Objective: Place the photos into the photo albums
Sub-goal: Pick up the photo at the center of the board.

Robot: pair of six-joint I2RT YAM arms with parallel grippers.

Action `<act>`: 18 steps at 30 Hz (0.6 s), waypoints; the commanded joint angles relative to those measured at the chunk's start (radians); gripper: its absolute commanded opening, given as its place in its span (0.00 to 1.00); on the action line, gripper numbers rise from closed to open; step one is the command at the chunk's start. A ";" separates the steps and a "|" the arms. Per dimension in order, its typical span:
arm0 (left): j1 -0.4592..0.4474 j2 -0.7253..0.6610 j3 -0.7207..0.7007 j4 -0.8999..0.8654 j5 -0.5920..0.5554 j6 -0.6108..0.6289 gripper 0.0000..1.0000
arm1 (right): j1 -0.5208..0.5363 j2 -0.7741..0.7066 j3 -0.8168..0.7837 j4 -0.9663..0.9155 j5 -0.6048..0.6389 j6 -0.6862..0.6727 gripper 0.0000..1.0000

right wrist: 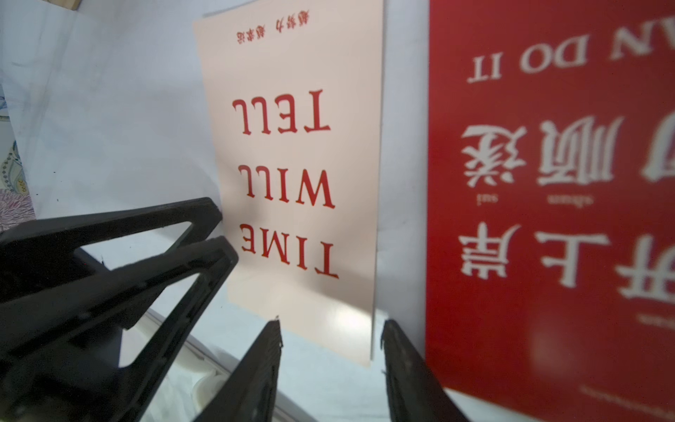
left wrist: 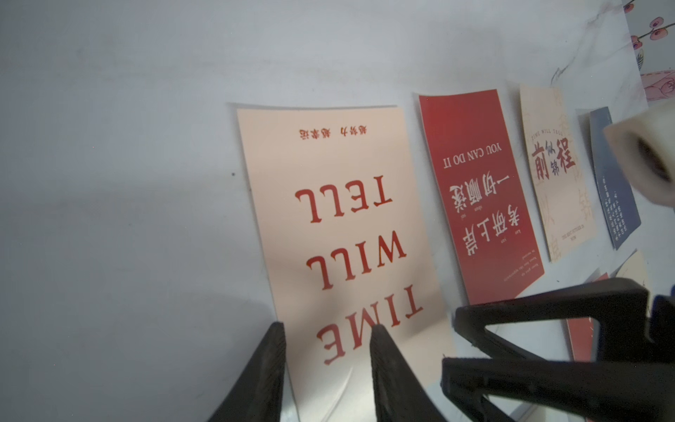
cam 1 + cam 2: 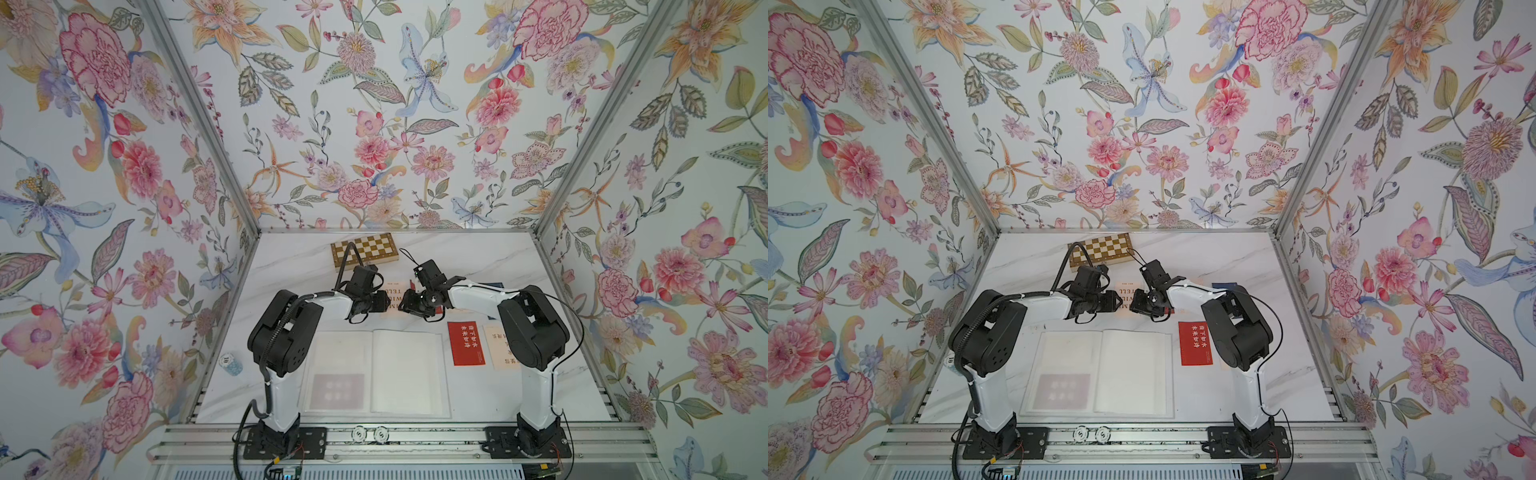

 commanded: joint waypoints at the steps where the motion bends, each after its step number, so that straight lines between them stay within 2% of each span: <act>1: -0.021 0.016 -0.049 -0.078 0.019 -0.029 0.38 | -0.006 0.032 0.014 -0.007 -0.041 0.005 0.48; 7: -0.021 0.019 -0.058 -0.066 0.018 -0.037 0.38 | -0.013 0.032 0.007 0.019 -0.070 0.021 0.48; 18: -0.023 0.024 -0.063 -0.056 0.029 -0.049 0.38 | -0.039 -0.010 -0.068 0.194 -0.183 0.083 0.48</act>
